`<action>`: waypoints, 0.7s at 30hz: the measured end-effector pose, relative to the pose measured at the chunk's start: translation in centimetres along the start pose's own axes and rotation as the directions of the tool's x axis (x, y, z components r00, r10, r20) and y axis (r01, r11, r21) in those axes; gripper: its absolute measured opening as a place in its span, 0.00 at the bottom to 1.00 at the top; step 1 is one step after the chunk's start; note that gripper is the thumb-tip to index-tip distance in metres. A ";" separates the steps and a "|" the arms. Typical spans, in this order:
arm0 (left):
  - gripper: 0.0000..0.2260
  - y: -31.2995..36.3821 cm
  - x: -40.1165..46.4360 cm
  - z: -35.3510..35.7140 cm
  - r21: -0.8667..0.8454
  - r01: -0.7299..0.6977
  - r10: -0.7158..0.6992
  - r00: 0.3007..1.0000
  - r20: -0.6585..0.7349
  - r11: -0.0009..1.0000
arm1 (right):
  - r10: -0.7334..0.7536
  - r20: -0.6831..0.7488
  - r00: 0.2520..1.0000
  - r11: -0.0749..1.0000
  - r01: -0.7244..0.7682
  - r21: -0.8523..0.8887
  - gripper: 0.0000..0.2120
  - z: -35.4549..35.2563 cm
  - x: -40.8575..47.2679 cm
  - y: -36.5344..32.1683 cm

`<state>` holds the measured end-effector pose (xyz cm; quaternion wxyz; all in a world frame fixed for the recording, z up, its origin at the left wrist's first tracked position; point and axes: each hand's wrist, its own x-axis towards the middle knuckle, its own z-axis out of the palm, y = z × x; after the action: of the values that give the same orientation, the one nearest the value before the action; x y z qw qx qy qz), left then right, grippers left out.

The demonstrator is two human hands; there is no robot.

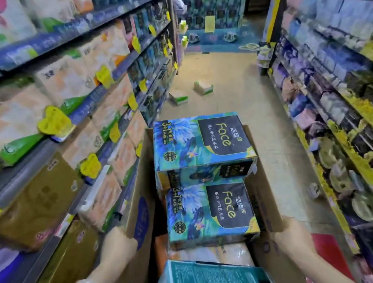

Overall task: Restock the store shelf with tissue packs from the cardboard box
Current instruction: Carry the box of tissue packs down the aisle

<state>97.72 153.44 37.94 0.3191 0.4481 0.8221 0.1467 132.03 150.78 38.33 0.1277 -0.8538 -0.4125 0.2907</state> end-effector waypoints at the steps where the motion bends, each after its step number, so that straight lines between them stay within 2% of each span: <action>1: 0.04 1.8 2.2 0.1 -0.008 0.026 -0.026 1.000 0.000 1.000 | -0.010 0.000 1.000 1.000 0.010 -0.001 0.05 0.3 2.8 -1.5; 3: 0.06 4.8 6.3 0.5 -0.004 0.057 -0.057 0.998 -0.015 0.998 | -0.049 -0.003 0.999 0.999 0.049 -0.012 0.02 1.0 8.4 -4.4; 5: 0.13 7.9 10.2 1.1 0.014 0.064 -0.063 0.996 -0.063 0.998 | -0.089 -0.005 0.996 0.996 0.088 -0.033 0.03 1.4 13.6 -7.7; 8: 0.18 11.7 16.7 1.5 -0.044 -0.021 0.016 0.994 -0.109 0.999 | -0.120 0.000 0.993 0.991 0.120 -0.061 0.02 2.5 20.8 -12.8; 10: 0.16 13.0 22.2 1.8 -0.041 -0.059 0.055 0.994 -0.095 0.997 | -0.135 -0.001 0.991 0.990 0.135 -0.049 0.00 3.7 25.1 -15.8; 12: 0.12 13.4 28.0 2.5 -0.006 -0.052 0.051 0.996 -0.076 0.999 | -0.143 0.009 0.990 0.989 0.143 -0.037 0.03 5.2 29.0 -18.7; 15: 0.08 14.2 35.3 3.5 -0.011 0.019 -0.020 0.995 -0.094 1.000 | -0.124 0.019 0.992 0.992 0.124 -0.006 0.04 8.4 33.9 -22.6; 19: 0.09 14.9 45.0 5.0 0.001 0.117 -0.117 0.992 -0.039 0.993 | -0.078 0.046 0.996 0.997 0.076 0.033 0.08 13.9 40.1 -27.0; 21: 0.07 14.7 49.4 6.3 0.036 0.122 -0.121 0.992 -0.036 0.992 | -0.060 0.056 0.997 0.997 0.057 0.050 0.11 16.9 43.0 -28.4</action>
<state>91.79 202.37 21.52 0.3050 0.4006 0.8558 0.1188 125.05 201.68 20.98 0.1447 -0.8293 -0.4338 0.3212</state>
